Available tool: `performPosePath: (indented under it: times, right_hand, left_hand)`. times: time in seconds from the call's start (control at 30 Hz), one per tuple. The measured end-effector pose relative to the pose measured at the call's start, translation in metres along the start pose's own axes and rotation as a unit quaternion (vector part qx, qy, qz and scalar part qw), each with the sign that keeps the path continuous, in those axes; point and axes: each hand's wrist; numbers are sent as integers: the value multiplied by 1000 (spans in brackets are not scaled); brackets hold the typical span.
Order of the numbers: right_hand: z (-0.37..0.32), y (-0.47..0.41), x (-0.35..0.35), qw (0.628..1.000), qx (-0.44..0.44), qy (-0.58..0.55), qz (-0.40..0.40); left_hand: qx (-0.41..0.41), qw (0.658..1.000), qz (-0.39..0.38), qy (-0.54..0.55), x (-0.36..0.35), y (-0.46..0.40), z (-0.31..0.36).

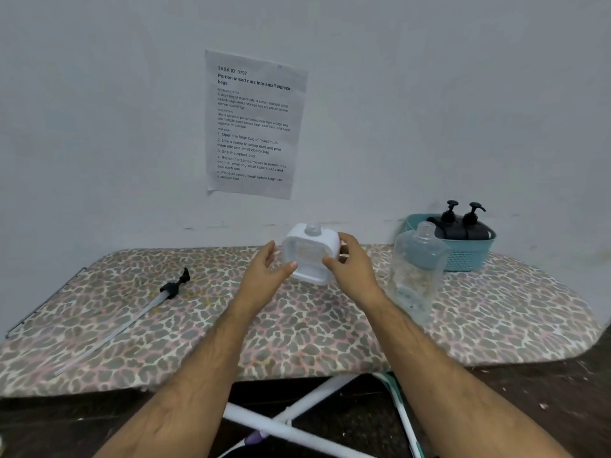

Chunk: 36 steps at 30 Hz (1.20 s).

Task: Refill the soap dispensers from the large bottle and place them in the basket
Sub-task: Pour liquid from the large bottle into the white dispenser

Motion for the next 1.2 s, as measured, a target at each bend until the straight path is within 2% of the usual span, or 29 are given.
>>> performPosePath:
  times: [0.17,0.4,0.6,0.83,0.93,1.07,1.2]
  right_hand:
    - [0,29,18,998,-9,-24,-63]
    - [9,51,41,994,-3,-17,-109]
    - [20,51,54,993,-28,-13,-118]
    - [30,49,60,991,12,58,-117]
    - [33,53,64,992,18,65,-108]
    - [31,61,72,996,-25,57,-56]
    - [22,67,83,998,24,55,30]
  left_hand:
    - [-12,999,-15,25,5,28,3]
    - [-29,997,-33,65,-9,60,-3]
    - [-6,997,6,78,-33,70,-2]
    - [17,997,27,67,-50,69,-17]
    - [31,995,35,85,-52,70,-22]
    - [39,995,59,71,-53,68,-24]
    - [30,996,70,46,-58,70,-22]
Point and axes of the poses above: each hand's wrist, its own y-axis away from the middle knuckle, its own x-axis out of the back of the hand, z = x × y, and after that the axes turned 11 degrees about z, right-handed
